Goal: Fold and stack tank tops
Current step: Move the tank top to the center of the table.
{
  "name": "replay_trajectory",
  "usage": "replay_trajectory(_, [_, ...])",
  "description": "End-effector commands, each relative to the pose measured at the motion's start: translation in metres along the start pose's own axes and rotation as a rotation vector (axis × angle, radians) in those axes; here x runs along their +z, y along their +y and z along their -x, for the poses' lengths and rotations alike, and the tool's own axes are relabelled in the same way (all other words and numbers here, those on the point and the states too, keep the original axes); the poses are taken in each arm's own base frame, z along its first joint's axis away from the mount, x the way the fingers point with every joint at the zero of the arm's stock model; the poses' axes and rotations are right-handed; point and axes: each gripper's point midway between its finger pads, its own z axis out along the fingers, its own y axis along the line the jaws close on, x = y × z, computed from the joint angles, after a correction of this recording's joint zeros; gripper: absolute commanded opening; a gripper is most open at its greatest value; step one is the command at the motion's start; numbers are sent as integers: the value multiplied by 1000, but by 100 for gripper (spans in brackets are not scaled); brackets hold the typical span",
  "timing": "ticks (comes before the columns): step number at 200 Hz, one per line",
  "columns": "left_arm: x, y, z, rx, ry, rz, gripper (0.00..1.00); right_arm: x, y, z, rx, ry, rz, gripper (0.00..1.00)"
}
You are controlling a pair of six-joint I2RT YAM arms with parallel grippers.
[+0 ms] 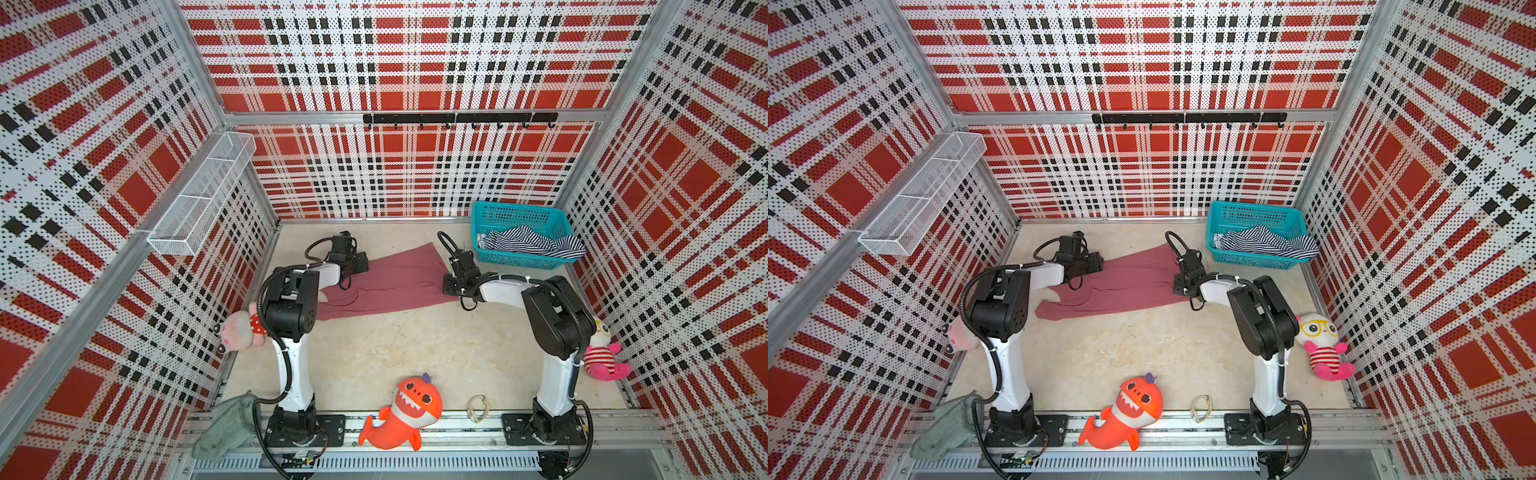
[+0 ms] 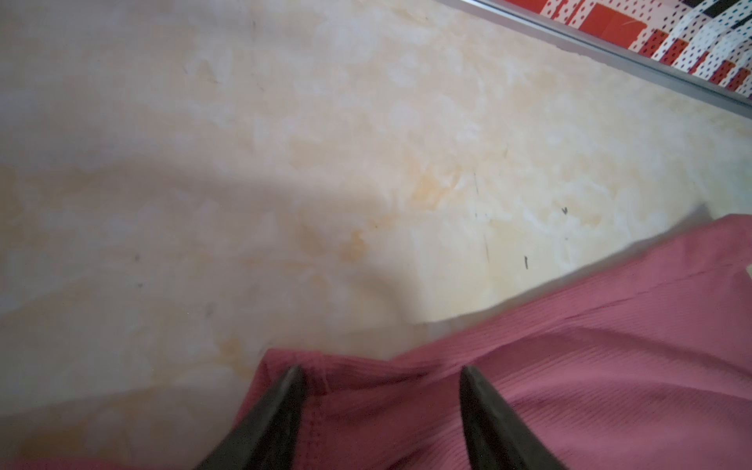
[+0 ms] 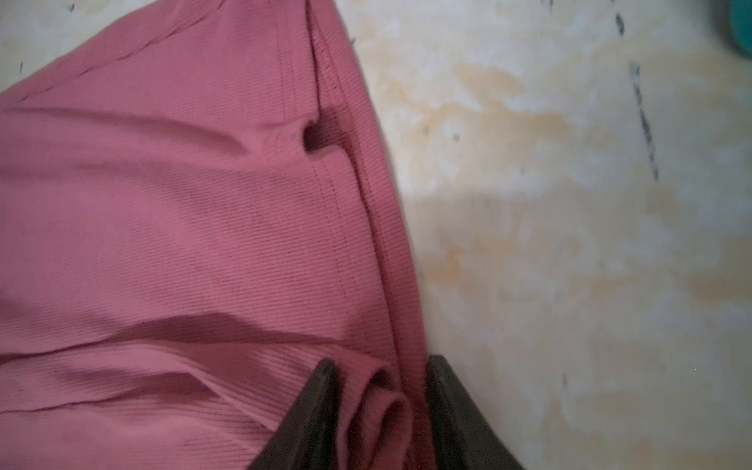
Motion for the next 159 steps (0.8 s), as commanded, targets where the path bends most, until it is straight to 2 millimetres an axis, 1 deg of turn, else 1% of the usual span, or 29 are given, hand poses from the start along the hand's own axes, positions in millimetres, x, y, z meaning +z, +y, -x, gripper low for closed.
replay_trajectory(1, [1,7,-61,-16,197,23,65,-9,-7,-43,27,122,-34,42])
replay_trajectory(13, [3,9,-62,-16,199,31,66,-11,-11,-51,25,137,-48,42])
replay_trajectory(27, [5,10,-60,-18,199,24,66,-13,-16,-53,25,134,-63,42])
replay_trajectory(37, [3,5,-62,-18,210,10,66,-15,-14,-54,22,149,-55,42])
replay_trajectory(46, [0,1,-68,-1,223,11,66,-17,-11,-56,17,165,-46,42])
replay_trajectory(59, [-5,3,-84,6,249,27,66,-21,-12,-63,22,181,-41,42])
replay_trajectory(71, [-8,6,-102,-19,270,18,66,-25,-18,-75,30,206,-52,42])
replay_trajectory(95, [-13,10,-142,-48,351,10,65,-36,-29,-107,38,272,-73,42])
replay_trajectory(109, [-21,7,-157,-46,365,8,65,-47,-36,-122,36,296,-99,41])
replay_trajectory(115, [-24,6,-161,-42,368,5,65,-53,-38,-125,41,298,-102,41])
replay_trajectory(125, [-31,4,-161,-37,358,1,65,-61,-40,-128,48,295,-103,41])
replay_trajectory(130, [-34,4,-159,-36,351,2,65,-65,-40,-126,53,285,-97,41])
replay_trajectory(147, [-36,9,-142,-45,317,20,65,-71,-38,-112,50,242,-103,41])
replay_trajectory(159, [-32,18,-129,-57,300,28,65,-69,-34,-100,44,216,-98,41])
